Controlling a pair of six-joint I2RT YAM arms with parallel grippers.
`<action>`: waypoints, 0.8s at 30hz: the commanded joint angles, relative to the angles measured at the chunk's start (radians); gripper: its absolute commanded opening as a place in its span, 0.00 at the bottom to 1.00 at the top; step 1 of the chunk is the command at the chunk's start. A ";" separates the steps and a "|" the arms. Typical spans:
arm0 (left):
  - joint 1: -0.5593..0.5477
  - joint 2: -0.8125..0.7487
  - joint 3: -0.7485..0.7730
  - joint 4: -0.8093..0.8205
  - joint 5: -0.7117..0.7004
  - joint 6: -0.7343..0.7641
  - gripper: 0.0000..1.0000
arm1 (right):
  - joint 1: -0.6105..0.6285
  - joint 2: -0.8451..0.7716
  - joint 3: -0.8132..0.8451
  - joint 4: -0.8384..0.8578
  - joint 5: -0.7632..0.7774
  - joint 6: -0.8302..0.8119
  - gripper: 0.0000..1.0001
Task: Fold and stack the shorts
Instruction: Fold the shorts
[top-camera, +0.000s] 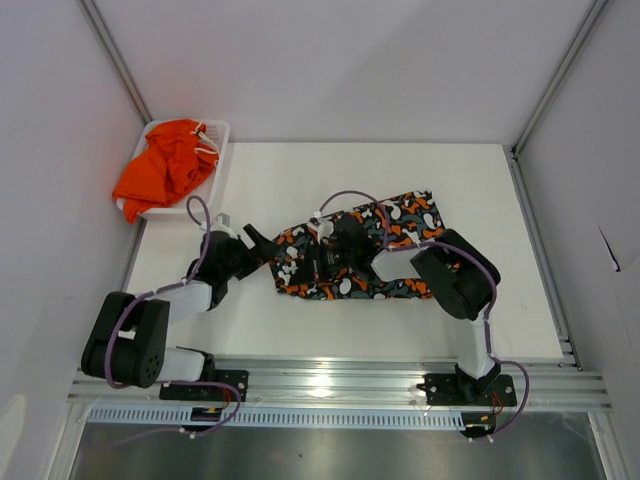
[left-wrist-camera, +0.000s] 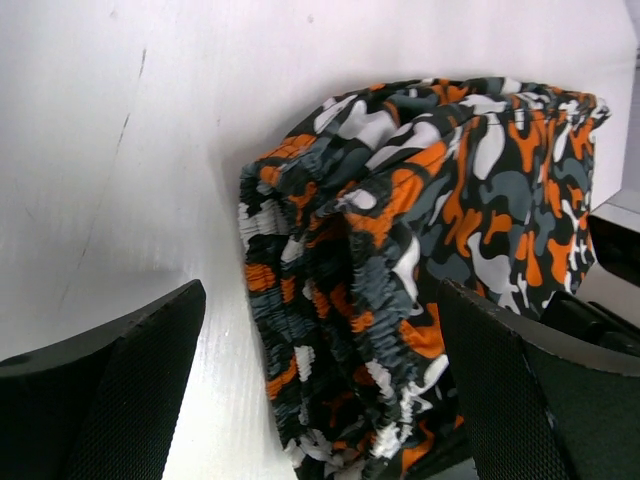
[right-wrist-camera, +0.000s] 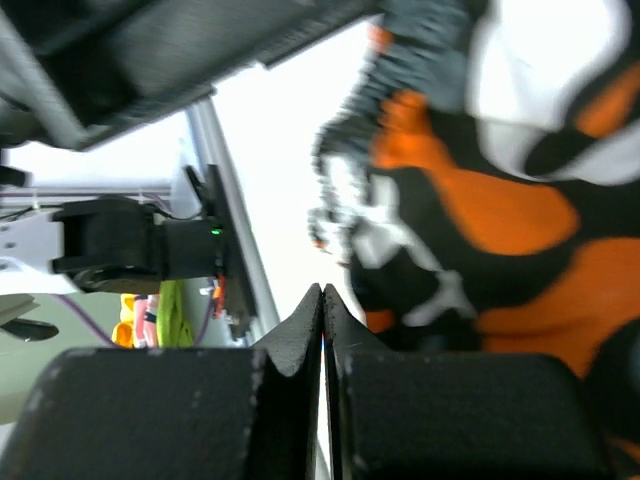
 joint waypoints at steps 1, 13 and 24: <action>-0.007 -0.075 0.010 0.017 -0.016 -0.005 0.99 | -0.007 -0.076 0.044 0.019 -0.027 0.011 0.00; -0.007 -0.109 0.025 -0.034 -0.033 0.000 0.99 | -0.026 0.085 0.158 0.062 -0.007 0.061 0.00; -0.007 -0.055 0.011 0.007 -0.030 0.007 0.99 | 0.026 0.145 0.213 -0.318 0.286 -0.111 0.00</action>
